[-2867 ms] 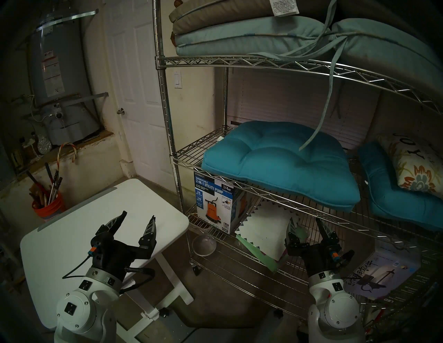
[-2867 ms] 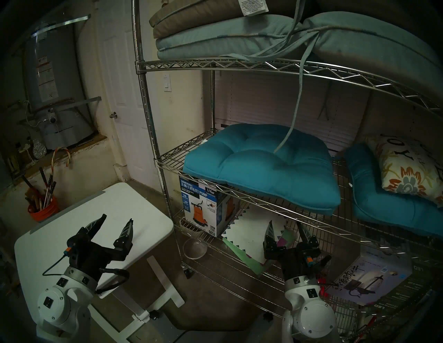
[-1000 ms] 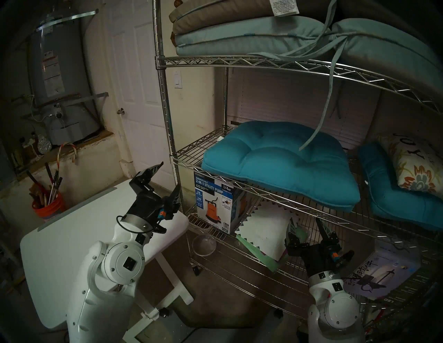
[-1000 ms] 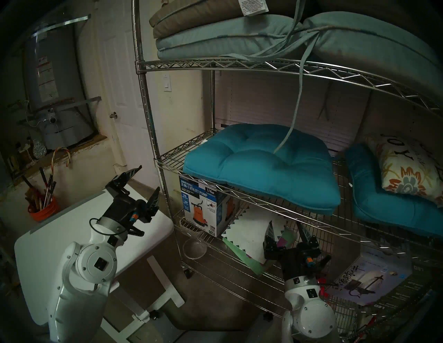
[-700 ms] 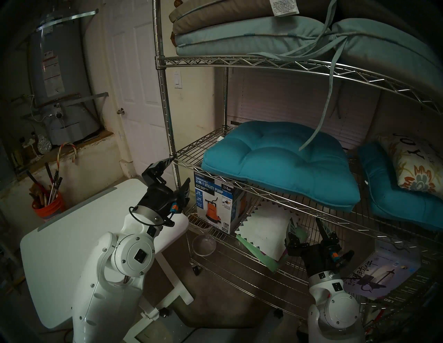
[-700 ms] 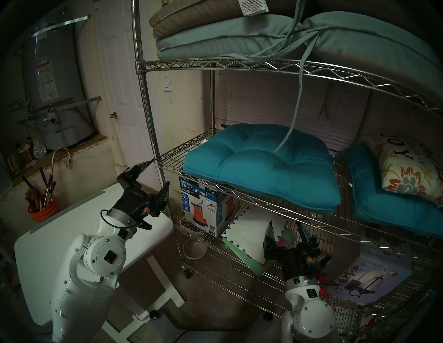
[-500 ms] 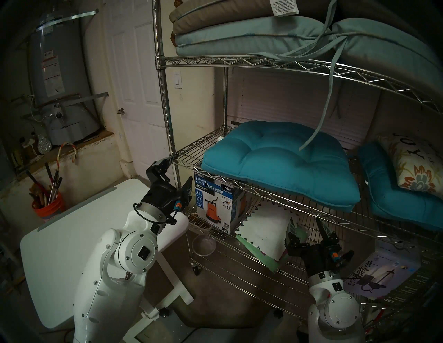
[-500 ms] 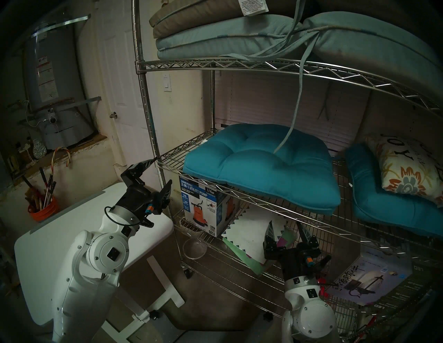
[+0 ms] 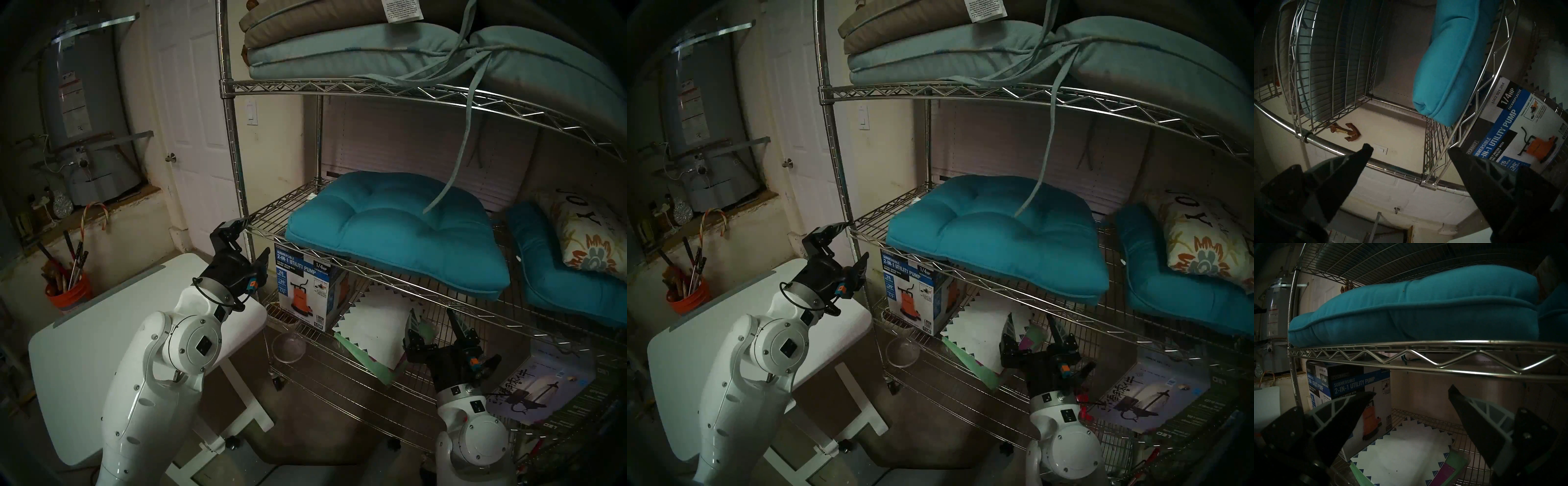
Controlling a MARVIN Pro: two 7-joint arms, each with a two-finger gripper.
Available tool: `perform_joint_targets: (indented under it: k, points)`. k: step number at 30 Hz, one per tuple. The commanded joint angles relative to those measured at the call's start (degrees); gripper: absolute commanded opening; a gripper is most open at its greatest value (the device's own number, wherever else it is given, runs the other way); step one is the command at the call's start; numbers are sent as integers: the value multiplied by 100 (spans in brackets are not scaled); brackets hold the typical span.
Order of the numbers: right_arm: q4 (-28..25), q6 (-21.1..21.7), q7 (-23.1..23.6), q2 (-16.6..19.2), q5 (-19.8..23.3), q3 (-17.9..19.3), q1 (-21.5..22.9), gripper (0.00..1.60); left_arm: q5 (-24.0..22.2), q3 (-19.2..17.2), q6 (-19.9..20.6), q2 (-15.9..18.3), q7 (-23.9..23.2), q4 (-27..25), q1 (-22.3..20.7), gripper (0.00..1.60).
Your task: Take cushion off the shelf
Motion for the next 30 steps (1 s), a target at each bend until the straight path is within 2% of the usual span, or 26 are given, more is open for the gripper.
perform_joint_targets:
  k: [1,4,12,20,30]
  points:
    - [-118,-23,7,7,-3,-4,12,160,372,159,-274,294,21,137,-502,160]
    - [-117,-24,7,7,-3,-4,13,160,595,329,-415,341,29,259,-717,160]
    - [-118,-23,7,7,-3,-4,12,160,805,547,-500,271,31,473,-1048,160]
    - [-121,-22,7,7,-3,-5,11,160,847,595,-490,219,-14,577,-1200,160]
    - [-124,-20,7,7,-3,-5,9,160,746,474,-479,147,-108,755,-1319,160]
